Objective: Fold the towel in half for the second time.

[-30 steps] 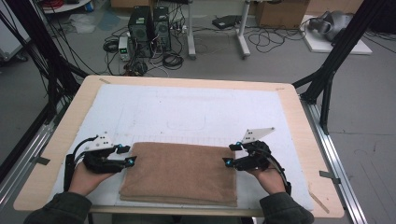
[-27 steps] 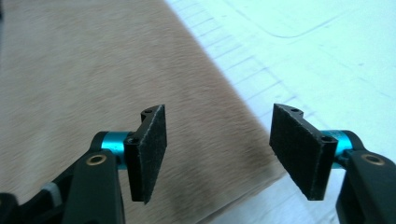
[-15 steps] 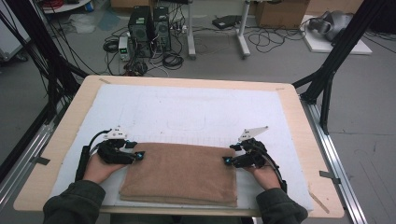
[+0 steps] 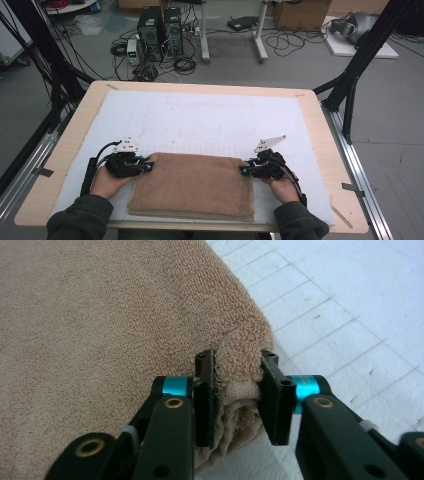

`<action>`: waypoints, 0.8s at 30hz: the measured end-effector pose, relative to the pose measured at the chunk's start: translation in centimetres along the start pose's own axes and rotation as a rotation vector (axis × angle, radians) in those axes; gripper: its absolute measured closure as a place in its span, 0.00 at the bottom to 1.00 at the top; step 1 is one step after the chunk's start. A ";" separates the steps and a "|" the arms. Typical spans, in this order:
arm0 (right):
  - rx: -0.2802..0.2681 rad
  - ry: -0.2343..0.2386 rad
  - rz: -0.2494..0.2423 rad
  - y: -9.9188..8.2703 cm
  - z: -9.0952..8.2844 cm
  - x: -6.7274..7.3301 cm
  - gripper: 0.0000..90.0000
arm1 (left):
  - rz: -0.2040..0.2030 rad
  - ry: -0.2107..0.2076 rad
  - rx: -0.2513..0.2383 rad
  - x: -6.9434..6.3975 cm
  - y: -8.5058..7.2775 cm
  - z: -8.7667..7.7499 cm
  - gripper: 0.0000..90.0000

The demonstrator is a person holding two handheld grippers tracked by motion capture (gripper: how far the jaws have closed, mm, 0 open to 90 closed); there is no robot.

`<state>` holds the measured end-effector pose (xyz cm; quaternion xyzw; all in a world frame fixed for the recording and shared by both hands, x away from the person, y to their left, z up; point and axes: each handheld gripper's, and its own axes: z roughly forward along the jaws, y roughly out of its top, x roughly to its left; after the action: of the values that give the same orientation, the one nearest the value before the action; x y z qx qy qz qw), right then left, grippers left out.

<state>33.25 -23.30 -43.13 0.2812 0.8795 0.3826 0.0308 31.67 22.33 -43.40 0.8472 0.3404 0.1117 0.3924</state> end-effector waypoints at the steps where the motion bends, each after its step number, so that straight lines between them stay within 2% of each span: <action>1: -0.002 -0.010 0.001 0.1 -0.1 0.0 0.81 | 0.000 0.008 -0.003 -0.1 0.0 0.0 0.85; 6: -0.024 -0.034 0.004 0.2 -0.3 -0.2 0.82 | -0.017 0.038 -0.030 -0.4 0.6 -0.3 0.87; 12: -0.032 -0.080 0.004 1.4 -1.0 -1.0 0.82 | -0.043 0.079 -0.097 0.2 2.2 -0.4 0.88; 18: -0.044 -0.148 0.011 4.8 -1.8 -3.4 0.82 | -0.089 0.138 -0.143 2.2 5.2 0.6 0.88; 21: -0.047 -0.172 0.013 6.7 -2.0 -4.9 0.82 | -0.100 0.163 -0.150 3.5 6.8 1.0 0.89; 24: -0.054 -0.196 0.012 8.0 -2.0 -6.0 0.82 | -0.103 0.209 -0.164 4.8 8.5 1.2 0.89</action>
<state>41.54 -23.31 -37.16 0.3213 0.8600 0.3771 0.1219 39.90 20.90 -38.29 0.7773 0.4122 0.2065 0.4281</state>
